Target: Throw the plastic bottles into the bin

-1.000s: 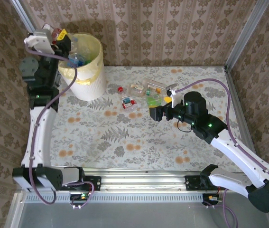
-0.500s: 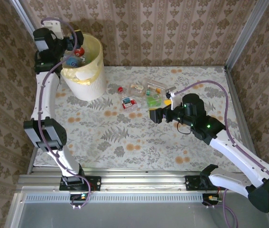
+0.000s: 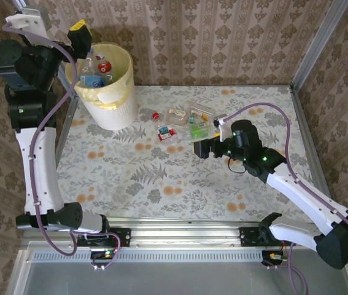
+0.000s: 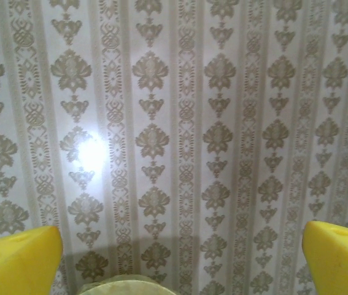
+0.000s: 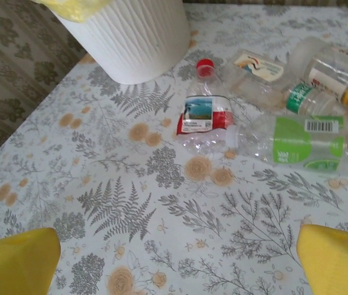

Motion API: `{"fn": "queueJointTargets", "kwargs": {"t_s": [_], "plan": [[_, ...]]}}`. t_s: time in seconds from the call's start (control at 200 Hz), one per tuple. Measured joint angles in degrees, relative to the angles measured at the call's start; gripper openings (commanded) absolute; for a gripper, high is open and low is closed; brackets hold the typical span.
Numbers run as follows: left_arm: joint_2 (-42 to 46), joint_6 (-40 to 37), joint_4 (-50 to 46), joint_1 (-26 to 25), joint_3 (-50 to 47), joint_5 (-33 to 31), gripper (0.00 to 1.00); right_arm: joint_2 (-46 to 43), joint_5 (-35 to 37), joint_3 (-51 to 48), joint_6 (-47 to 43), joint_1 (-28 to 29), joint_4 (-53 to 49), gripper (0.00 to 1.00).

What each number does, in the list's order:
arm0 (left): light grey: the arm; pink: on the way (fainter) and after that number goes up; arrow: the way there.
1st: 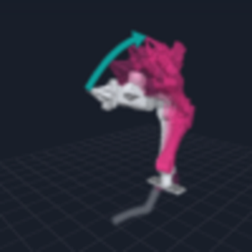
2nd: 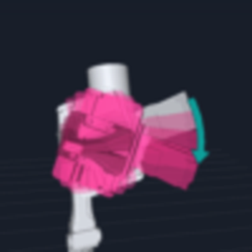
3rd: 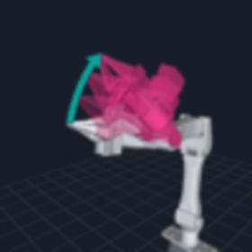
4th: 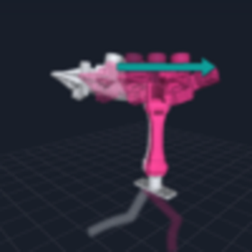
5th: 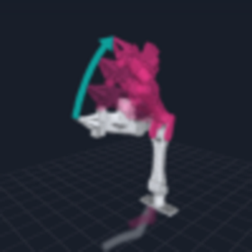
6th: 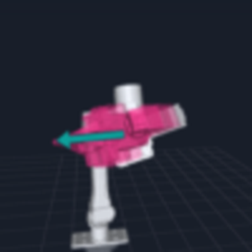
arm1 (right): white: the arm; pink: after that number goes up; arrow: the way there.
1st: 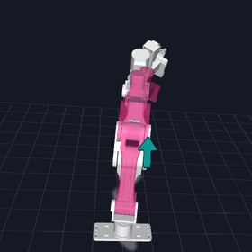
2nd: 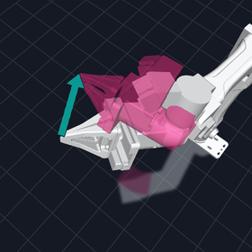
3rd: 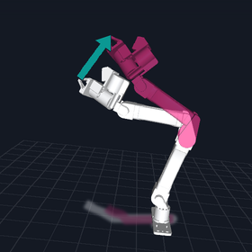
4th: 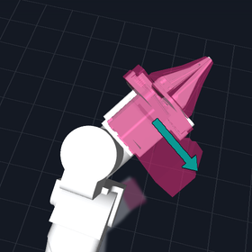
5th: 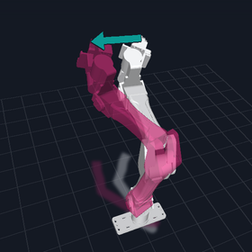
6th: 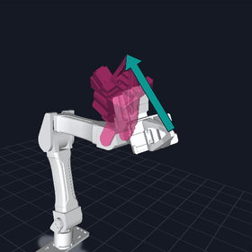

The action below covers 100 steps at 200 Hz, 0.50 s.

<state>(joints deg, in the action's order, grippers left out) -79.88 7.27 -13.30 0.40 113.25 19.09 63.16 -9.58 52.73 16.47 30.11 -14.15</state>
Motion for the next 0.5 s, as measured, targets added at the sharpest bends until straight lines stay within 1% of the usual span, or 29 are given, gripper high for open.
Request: {"fn": "queueJointTargets", "kwargs": {"t_s": [0.25, 0.5], "plan": [[1.95, -0.22, -1.97, -3.48, -3.89, 1.09, 1.0, 2.99, -0.04, 1.33, 1.97, -1.51, -2.01, 1.0], [4.79, -0.9, -3.13, -5.18, -6.01, 1.7, 1.0, 4.59, -0.07, 2.05, 3.3, -3.61, -3.63, 1.0]]}}
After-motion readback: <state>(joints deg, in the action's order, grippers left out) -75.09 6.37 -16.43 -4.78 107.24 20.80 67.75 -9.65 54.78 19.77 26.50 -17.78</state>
